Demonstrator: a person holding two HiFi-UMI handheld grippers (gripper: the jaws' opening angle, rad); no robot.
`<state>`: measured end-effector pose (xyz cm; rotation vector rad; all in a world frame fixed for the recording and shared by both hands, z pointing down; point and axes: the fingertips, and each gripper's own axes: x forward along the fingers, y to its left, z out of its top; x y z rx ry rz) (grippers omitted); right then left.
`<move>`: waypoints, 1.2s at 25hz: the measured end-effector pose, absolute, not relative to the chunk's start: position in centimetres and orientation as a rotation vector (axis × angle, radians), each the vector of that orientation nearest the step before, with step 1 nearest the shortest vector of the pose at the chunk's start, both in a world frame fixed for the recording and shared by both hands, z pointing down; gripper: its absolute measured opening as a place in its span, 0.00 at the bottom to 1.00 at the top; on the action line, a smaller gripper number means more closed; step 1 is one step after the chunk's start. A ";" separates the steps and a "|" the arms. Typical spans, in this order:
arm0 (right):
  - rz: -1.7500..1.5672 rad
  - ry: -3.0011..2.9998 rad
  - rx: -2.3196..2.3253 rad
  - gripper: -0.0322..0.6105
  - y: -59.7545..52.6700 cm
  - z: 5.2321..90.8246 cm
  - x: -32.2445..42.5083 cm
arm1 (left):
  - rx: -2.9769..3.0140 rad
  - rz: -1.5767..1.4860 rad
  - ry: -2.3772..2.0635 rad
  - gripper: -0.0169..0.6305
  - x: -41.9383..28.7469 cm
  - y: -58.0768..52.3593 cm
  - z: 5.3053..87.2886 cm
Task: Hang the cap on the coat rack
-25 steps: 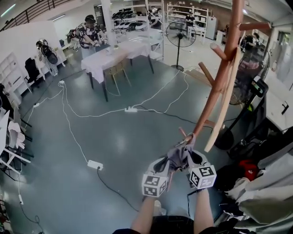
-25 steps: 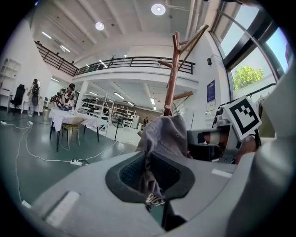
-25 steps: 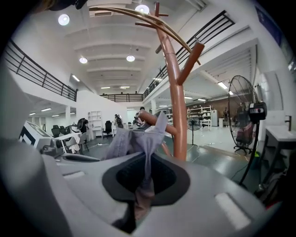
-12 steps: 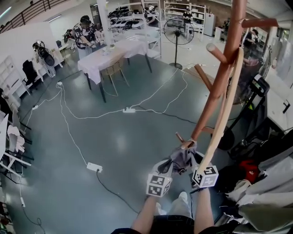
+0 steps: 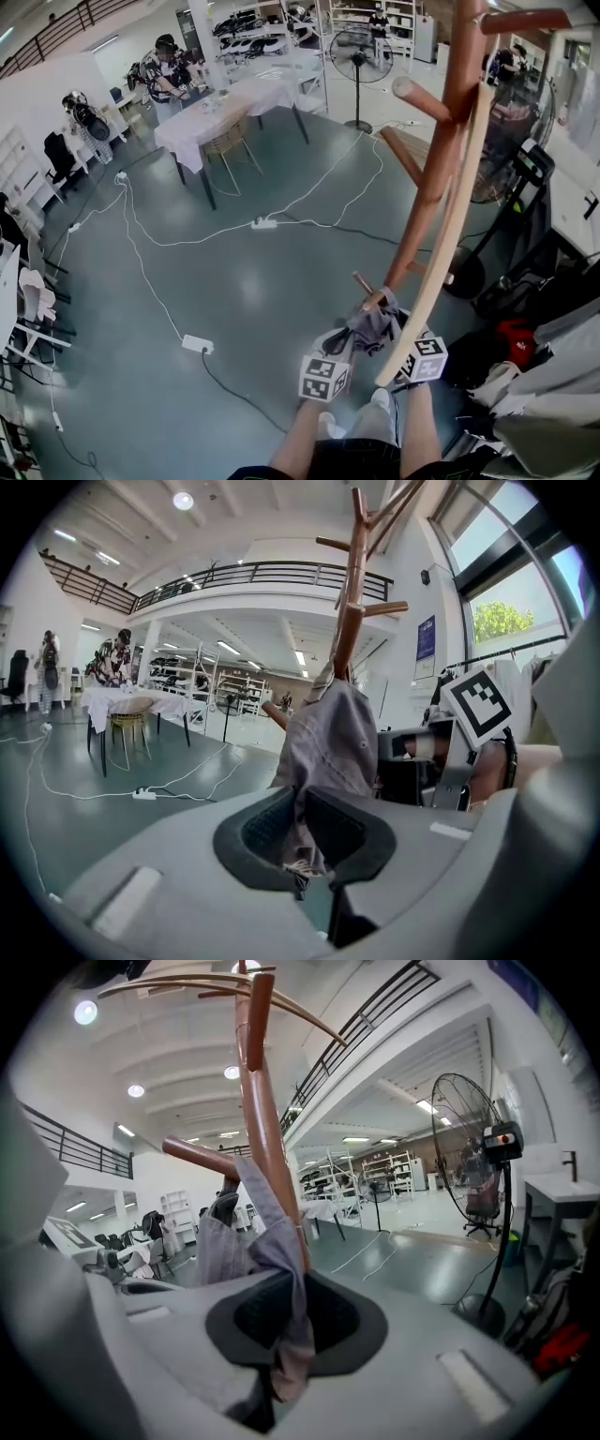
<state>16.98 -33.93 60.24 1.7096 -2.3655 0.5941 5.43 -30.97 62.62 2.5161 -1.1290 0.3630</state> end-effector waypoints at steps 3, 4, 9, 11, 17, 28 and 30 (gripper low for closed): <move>0.580 -2.356 1.711 0.11 -33.9 60.5 16.8 | 2.499 0.369 -1.129 0.09 4.6 -30.9 63.1; 0.576 -2.357 1.711 0.12 -33.9 60.5 16.8 | 2.503 0.366 -1.122 0.09 4.4 -30.9 63.0; 0.582 -2.352 1.722 0.25 -33.4 60.2 17.5 | 2.524 0.373 -1.103 0.11 3.9 -31.1 62.5; 0.601 -2.359 1.739 0.25 -33.0 59.9 17.8 | 2.530 0.368 -1.097 0.12 3.4 -31.0 62.4; 0.695 -2.453 1.795 0.25 -32.0 59.1 19.0 | 2.564 0.227 -1.108 0.14 1.3 -31.6 59.4; 0.546 -2.429 1.430 0.25 -30.8 56.7 18.4 | 2.654 0.106 -1.141 0.09 0.7 -32.4 54.0; 0.490 -2.412 1.388 0.25 -30.7 55.0 18.3 | 2.674 0.066 -1.137 0.09 0.7 -32.5 52.7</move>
